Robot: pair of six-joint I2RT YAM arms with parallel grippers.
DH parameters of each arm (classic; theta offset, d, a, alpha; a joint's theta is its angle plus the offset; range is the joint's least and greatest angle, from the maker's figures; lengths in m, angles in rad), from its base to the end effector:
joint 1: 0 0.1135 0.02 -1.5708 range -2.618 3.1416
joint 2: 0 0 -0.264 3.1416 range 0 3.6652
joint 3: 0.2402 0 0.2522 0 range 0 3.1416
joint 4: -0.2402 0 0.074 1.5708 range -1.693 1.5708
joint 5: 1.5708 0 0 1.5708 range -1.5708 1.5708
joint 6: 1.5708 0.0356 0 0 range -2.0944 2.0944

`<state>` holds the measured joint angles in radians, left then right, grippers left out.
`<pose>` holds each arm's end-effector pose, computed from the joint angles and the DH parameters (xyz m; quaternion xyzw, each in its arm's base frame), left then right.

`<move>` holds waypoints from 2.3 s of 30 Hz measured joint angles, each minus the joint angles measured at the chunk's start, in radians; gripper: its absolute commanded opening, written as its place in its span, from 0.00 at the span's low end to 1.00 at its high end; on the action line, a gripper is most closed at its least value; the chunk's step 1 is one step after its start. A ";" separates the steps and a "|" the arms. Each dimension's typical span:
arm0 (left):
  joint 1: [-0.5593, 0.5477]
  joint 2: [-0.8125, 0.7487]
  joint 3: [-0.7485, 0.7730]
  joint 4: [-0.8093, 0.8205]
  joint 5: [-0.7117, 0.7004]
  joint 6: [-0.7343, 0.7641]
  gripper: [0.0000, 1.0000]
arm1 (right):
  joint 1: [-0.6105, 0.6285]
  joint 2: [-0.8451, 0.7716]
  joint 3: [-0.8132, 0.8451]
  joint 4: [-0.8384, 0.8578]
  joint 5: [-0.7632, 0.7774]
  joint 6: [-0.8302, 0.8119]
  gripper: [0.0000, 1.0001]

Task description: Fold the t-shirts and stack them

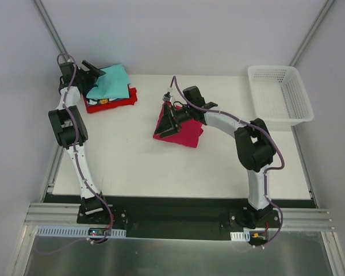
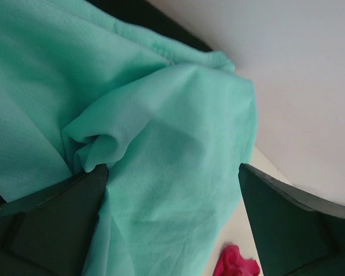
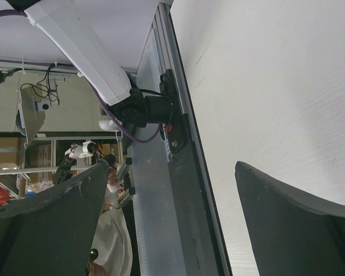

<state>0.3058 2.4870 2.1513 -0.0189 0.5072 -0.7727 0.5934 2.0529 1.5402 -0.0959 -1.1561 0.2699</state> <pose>0.5574 0.1578 0.2137 -0.2850 0.7553 -0.3283 0.4904 0.3613 0.2830 0.2290 -0.3691 0.6921 0.6021 0.1494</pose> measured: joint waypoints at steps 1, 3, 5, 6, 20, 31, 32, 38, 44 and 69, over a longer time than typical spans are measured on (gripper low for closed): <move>-0.004 -0.027 -0.039 -0.011 -0.003 0.007 0.99 | 0.000 0.000 0.000 0.006 0.000 0.006 0.96; -0.005 -0.075 -0.101 -0.042 -0.012 0.021 0.99 | 0.002 -0.004 -0.001 0.016 0.001 0.018 0.96; -0.005 -0.110 -0.136 -0.082 -0.019 0.041 0.99 | 0.005 -0.018 -0.011 0.031 0.003 0.032 0.96; -0.005 -0.122 -0.146 -0.100 -0.020 0.051 0.99 | 0.007 -0.029 -0.019 0.035 0.004 0.036 0.96; -0.066 -0.252 -0.190 -0.531 -0.135 0.352 0.99 | 0.021 -0.204 -0.121 0.110 0.010 0.097 0.96; -0.231 -0.365 -0.302 -0.741 -0.285 0.492 0.99 | 0.024 -0.342 -0.219 0.115 0.020 0.113 0.96; -0.249 -0.377 -0.316 -0.759 -0.294 0.500 0.99 | 0.024 -0.352 -0.223 0.116 0.022 0.114 0.96; -0.307 -0.494 -0.487 -0.824 -0.316 0.527 0.99 | 0.026 -0.418 -0.253 0.119 0.026 0.122 0.96; -0.318 -0.630 -0.619 -0.863 -0.383 0.511 0.99 | 0.034 -0.467 -0.295 0.119 0.027 0.123 0.96; -0.272 -0.571 -0.261 -0.930 -0.645 0.480 0.99 | 0.044 -0.525 -0.329 0.052 0.042 0.070 0.96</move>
<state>0.0334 1.9160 1.8904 -0.9493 -0.1375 -0.2932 0.6376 1.5280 1.2114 -0.0437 -1.1145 0.3401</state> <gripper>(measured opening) 0.992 0.962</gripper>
